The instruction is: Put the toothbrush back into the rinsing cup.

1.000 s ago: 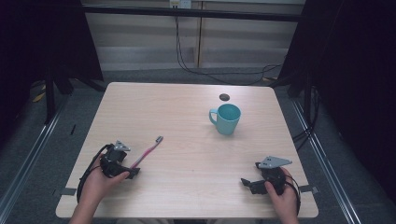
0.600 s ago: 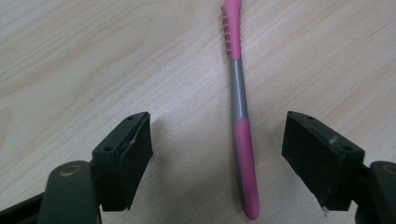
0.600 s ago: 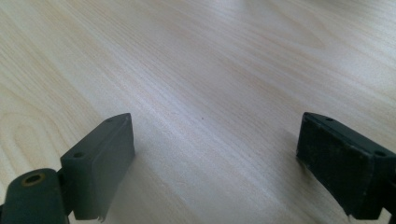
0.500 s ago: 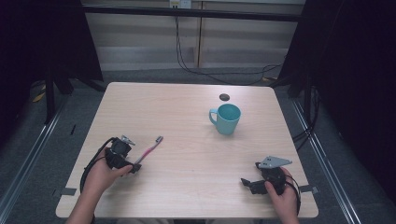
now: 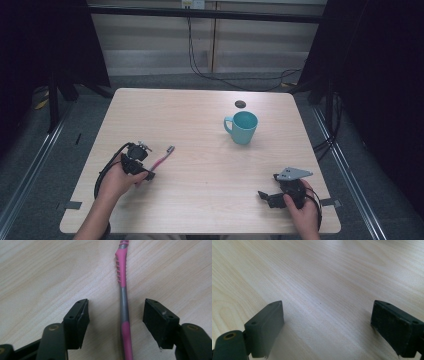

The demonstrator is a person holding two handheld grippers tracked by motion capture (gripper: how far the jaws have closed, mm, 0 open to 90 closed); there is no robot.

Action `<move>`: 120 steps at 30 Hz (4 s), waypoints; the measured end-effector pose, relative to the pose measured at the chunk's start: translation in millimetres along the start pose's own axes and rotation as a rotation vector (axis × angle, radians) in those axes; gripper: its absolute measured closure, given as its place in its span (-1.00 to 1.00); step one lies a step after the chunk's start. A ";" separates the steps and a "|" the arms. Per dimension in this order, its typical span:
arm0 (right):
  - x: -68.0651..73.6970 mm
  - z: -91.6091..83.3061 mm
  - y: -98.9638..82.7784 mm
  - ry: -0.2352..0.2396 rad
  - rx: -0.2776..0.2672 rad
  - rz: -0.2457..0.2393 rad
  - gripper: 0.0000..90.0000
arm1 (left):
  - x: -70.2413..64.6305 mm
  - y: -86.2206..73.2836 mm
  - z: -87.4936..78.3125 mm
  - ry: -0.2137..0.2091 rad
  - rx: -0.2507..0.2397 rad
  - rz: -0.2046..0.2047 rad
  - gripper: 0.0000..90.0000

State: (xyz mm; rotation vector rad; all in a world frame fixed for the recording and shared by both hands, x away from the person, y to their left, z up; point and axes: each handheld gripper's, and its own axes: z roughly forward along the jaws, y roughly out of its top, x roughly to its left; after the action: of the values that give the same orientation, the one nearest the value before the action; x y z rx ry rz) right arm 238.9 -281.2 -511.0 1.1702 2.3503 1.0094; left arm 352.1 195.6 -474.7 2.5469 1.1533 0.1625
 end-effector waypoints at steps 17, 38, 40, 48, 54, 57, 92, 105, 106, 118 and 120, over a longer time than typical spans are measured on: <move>0.0 0.0 0.0 0.000 0.000 0.000 -0.76 | -6.2 19.9 0.3 0.013 0.120 -0.030 0.43; 0.1 0.0 0.0 0.000 0.000 0.001 -0.76 | -9.2 23.7 2.3 -0.016 0.092 -0.024 0.85; 0.1 -0.1 0.0 0.000 0.001 0.001 -0.76 | -8.3 24.1 2.7 -0.024 0.083 -0.034 0.85; 0.1 -0.1 0.0 0.001 0.001 0.001 -0.76 | -7.4 26.5 4.3 -0.046 0.063 -0.049 0.86; 0.0 0.0 0.0 0.002 0.001 0.001 -0.76 | -8.9 29.4 4.9 -0.045 0.068 -0.047 0.86; 0.0 0.0 0.0 0.000 0.000 0.000 -0.76 | -8.7 31.6 4.0 -0.040 0.071 -0.036 0.86; -1.6 1.0 1.1 0.009 0.002 0.002 -0.77 | -25.0 76.8 -11.4 -0.084 -0.172 -0.032 0.86; -4.1 2.9 28.0 0.022 -0.043 0.085 -0.68 | -29.8 82.1 -13.1 -0.127 -0.244 -0.043 0.86; -5.3 3.9 37.2 0.050 -0.051 0.117 -0.68 | -30.7 81.9 -13.5 -0.123 -0.251 -0.041 0.86; -3.1 17.4 78.7 0.126 -0.101 0.177 -0.59 | -38.0 83.0 -21.3 -0.148 -0.310 -0.031 0.86; -1.9 20.3 85.4 0.132 -0.104 0.180 -0.59 | -39.5 84.1 -22.5 -0.158 -0.325 -0.036 0.86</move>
State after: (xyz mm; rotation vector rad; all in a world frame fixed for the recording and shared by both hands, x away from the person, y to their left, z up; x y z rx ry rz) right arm 299.3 -238.3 -463.9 1.3313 2.2904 1.2900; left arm 380.0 120.4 -422.7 2.2110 1.0204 0.1253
